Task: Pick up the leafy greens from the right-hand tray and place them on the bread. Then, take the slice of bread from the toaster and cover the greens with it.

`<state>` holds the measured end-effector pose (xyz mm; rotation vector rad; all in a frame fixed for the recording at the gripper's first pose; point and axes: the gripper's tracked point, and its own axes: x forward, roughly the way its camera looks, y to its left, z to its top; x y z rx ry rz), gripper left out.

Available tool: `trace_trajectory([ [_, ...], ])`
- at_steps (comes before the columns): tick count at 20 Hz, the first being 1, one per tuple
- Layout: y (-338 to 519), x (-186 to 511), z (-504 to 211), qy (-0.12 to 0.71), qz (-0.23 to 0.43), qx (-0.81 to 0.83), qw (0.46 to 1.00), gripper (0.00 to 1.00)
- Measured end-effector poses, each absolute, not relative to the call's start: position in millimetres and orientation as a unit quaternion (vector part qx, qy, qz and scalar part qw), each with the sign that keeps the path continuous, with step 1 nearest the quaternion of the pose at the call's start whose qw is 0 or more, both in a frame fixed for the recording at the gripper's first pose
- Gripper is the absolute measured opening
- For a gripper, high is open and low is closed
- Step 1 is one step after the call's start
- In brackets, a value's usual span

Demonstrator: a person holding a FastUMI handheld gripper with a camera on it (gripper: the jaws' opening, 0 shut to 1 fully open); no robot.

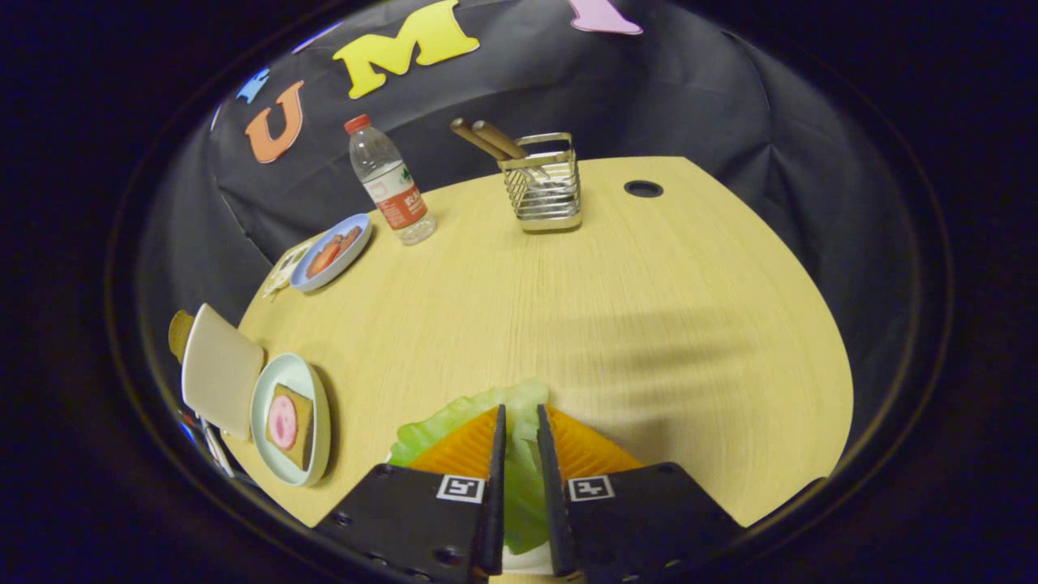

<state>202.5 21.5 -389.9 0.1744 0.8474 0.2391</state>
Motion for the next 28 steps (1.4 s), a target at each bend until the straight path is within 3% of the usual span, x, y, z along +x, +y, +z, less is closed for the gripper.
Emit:
trace_trajectory([
  [1, 22, 200, -389, 0.411, 0.109, 0.079, 0.902, 0.23],
  [2, 21, 201, -387, 0.410, 0.102, 0.074, 0.903, 0.05],
  [5, 20, 194, -382, 0.407, 0.082, 0.069, 0.907, 0.06],
  [6, 23, 190, -374, 0.403, 0.081, 0.070, 0.909, 0.00],
  [20, 56, 108, -273, 0.320, -0.003, 0.058, 0.946, 0.00],
  [28, 132, 67, -242, 0.299, 0.016, 0.054, 0.953, 0.00],
])
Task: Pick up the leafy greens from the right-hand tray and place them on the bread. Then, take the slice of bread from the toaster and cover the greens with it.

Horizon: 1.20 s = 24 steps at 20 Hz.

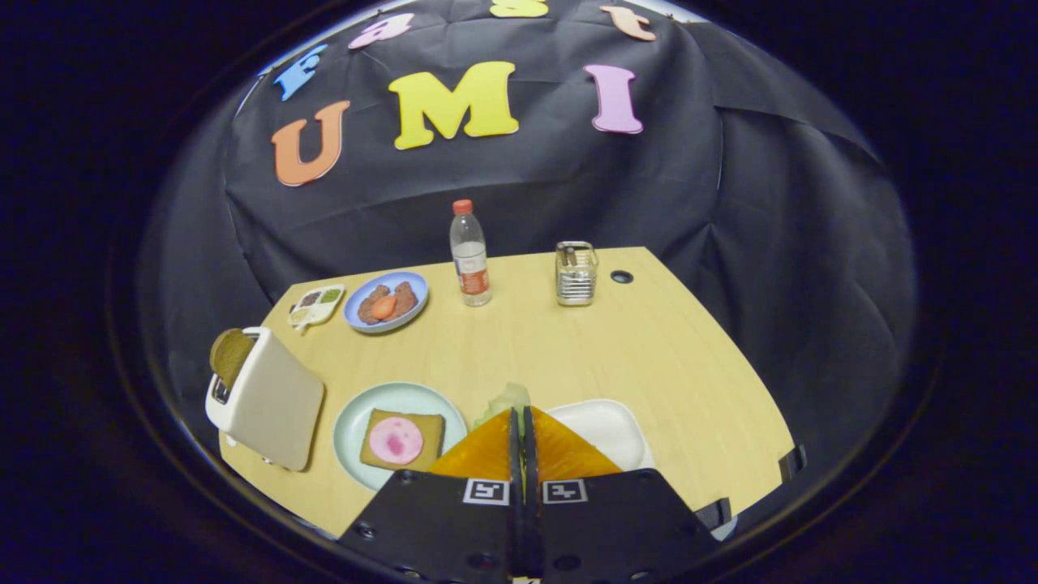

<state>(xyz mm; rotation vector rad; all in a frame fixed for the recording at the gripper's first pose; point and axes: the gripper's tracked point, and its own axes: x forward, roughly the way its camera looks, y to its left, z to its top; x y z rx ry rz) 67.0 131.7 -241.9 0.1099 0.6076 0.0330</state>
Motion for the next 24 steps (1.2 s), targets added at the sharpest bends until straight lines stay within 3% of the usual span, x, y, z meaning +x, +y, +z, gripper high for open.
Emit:
trace_trajectory([
  [13, 309, 80, -256, 0.341, 0.138, 0.036, 0.929, 0.00],
  [24, 303, 138, -325, 0.391, 0.070, 0.036, 0.917, 0.00],
])
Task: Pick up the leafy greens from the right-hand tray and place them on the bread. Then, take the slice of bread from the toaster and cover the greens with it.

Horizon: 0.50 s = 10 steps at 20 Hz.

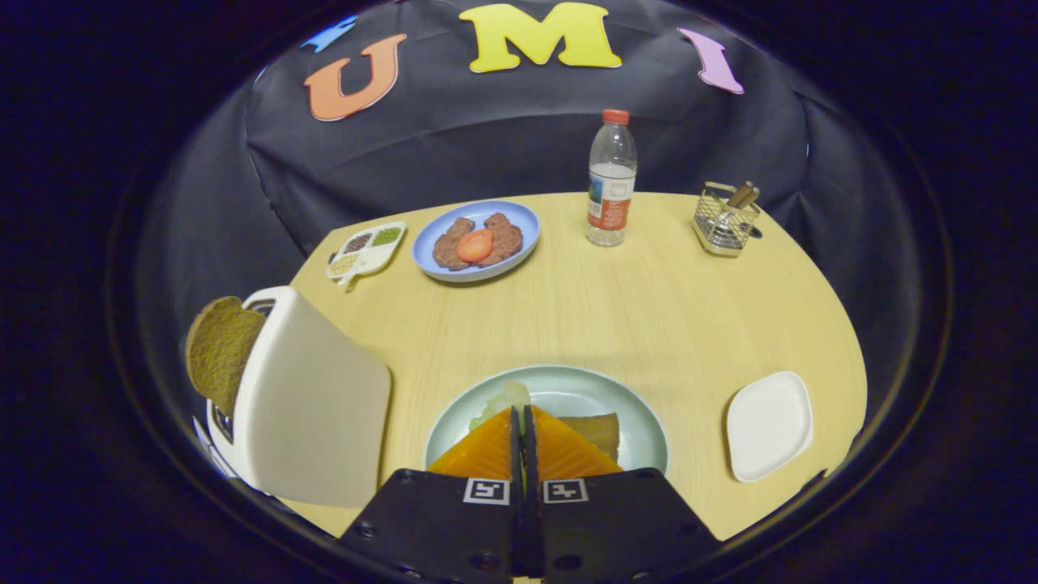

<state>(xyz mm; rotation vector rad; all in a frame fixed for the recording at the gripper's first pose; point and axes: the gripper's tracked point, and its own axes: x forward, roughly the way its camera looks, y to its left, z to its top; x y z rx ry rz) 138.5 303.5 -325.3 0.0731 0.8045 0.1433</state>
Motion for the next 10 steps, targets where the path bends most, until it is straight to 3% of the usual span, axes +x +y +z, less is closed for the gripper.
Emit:
trace_trajectory([
  [3, 303, 150, -336, 0.400, 0.067, 0.033, 0.913, 0.01],
  [6, 295, 162, -339, 0.404, 0.047, 0.022, 0.913, 0.11],
  [8, 292, 160, -336, 0.399, 0.044, 0.018, 0.916, 0.13],
  [9, 289, 158, -332, 0.395, 0.042, 0.015, 0.917, 0.17],
  [10, 285, 154, -324, 0.389, 0.039, 0.009, 0.920, 0.29],
])
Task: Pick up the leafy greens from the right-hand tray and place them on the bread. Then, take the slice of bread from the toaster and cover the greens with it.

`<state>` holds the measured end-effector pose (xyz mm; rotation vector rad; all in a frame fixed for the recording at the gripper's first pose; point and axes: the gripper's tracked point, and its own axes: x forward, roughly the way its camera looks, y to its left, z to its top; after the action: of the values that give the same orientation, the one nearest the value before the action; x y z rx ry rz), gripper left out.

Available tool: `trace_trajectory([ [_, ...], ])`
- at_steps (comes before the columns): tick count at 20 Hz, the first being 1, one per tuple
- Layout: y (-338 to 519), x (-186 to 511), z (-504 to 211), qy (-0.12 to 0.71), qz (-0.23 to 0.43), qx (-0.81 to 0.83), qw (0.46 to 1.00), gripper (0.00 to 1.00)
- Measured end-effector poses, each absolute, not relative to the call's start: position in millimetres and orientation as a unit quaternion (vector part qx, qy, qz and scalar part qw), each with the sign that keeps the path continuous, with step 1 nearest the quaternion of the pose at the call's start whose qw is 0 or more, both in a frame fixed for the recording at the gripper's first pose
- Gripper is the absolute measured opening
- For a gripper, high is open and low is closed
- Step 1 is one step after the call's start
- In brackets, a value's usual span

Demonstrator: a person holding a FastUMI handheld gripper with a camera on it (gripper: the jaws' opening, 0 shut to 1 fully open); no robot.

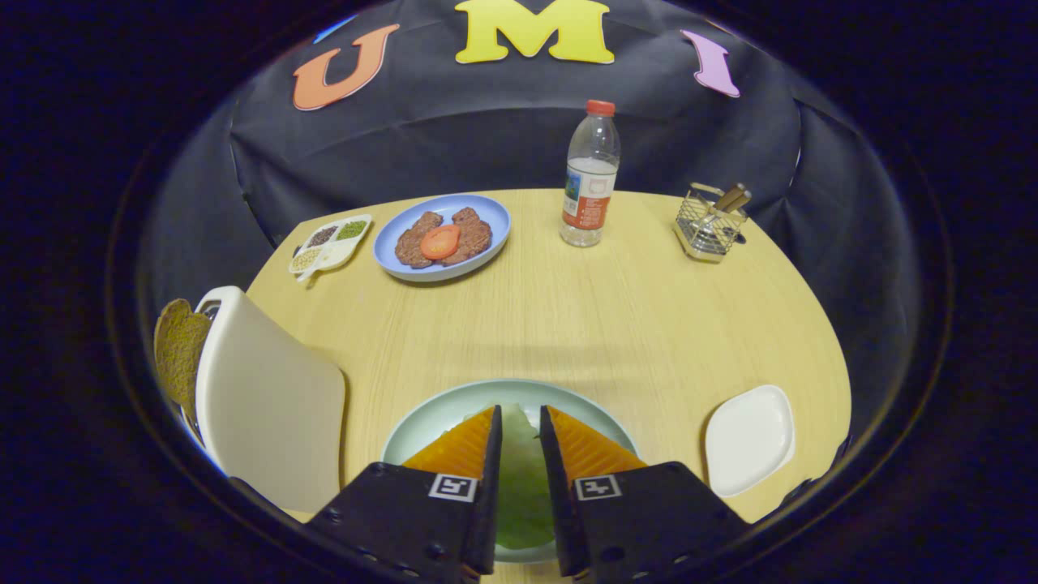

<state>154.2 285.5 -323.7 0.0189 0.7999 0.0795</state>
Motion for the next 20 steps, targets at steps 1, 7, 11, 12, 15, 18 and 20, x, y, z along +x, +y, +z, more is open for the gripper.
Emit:
trace_trajectory([
  [1, 284, 152, -317, 0.383, 0.039, 0.009, 0.923, 0.36],
  [7, 282, 125, -253, 0.327, 0.047, -0.018, 0.944, 0.83],
  [11, 288, 110, -193, 0.260, 0.038, -0.025, 0.965, 0.97],
  [12, 292, 106, -175, 0.235, 0.035, -0.025, 0.971, 0.97],
  [15, 316, 90, -137, 0.180, 0.044, -0.024, 0.982, 0.97],
  [18, 354, 72, -115, 0.156, 0.080, -0.025, 0.984, 0.97],
  [20, 377, 66, -108, 0.150, 0.098, -0.024, 0.983, 0.97],
])
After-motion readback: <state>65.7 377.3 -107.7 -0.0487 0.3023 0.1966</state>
